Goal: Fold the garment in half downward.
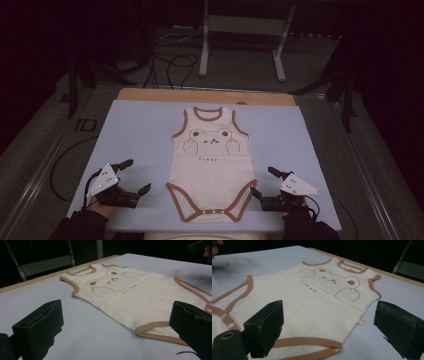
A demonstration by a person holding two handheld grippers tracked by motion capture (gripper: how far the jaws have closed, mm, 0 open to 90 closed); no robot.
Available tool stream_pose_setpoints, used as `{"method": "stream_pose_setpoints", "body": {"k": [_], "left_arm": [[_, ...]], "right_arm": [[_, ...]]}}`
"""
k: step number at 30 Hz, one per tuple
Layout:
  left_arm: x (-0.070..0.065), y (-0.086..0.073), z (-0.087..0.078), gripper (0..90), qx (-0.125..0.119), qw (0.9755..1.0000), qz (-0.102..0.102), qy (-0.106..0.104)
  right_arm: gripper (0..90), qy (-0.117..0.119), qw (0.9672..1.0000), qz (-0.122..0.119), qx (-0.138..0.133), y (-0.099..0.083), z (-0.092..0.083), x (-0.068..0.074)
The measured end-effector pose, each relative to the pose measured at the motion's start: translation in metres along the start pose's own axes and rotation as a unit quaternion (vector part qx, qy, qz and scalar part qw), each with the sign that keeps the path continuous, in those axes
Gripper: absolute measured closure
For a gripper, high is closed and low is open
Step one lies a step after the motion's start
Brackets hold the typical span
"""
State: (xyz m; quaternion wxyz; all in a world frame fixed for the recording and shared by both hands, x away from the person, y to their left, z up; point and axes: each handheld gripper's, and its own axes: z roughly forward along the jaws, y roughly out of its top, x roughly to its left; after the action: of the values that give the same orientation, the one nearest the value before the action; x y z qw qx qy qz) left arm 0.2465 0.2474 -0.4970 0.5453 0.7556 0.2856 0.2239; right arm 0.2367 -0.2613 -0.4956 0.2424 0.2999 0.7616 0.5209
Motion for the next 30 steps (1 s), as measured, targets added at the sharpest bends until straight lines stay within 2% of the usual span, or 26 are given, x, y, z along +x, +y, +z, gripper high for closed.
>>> {"method": "stream_pose_setpoints", "body": {"k": [8,10,19,23,27,30], "left_arm": [[0.0002,0.0001,0.0007,0.0,0.003,1.0,0.003,0.003],[0.0003,0.0002,0.0011,0.0,0.004,1.0,0.003,0.003],[0.0002,0.0006,-0.0006,0.0,0.001,1.0,-0.002,0.006],[0.0009,0.003,0.0001,0.0,0.002,0.9999,-0.012,0.0],[-0.0004,0.0057,0.0005,0.0,0.006,0.9999,-0.01,-0.006],[-0.0014,0.007,0.0013,0.0,0.007,0.9999,-0.011,-0.011]], "right_arm": [[9.2,0.008,1.0,0.001,0.001,0.0003,0.0019,0.0008],[9.2,0.007,1.0,-0.006,0.003,0.0009,0.0027,0.0021],[9.2,0.017,0.9999,0.001,0.004,0.003,0.0079,0.0033],[9.2,0.019,0.9998,0.003,0.0,0.0044,0.0082,0.0042],[9.3,0.014,0.9999,0.0,0.005,0.0057,0.0087,0.0044],[9.3,0.017,0.9998,0.006,0.002,0.0071,0.0079,0.0042]]}}
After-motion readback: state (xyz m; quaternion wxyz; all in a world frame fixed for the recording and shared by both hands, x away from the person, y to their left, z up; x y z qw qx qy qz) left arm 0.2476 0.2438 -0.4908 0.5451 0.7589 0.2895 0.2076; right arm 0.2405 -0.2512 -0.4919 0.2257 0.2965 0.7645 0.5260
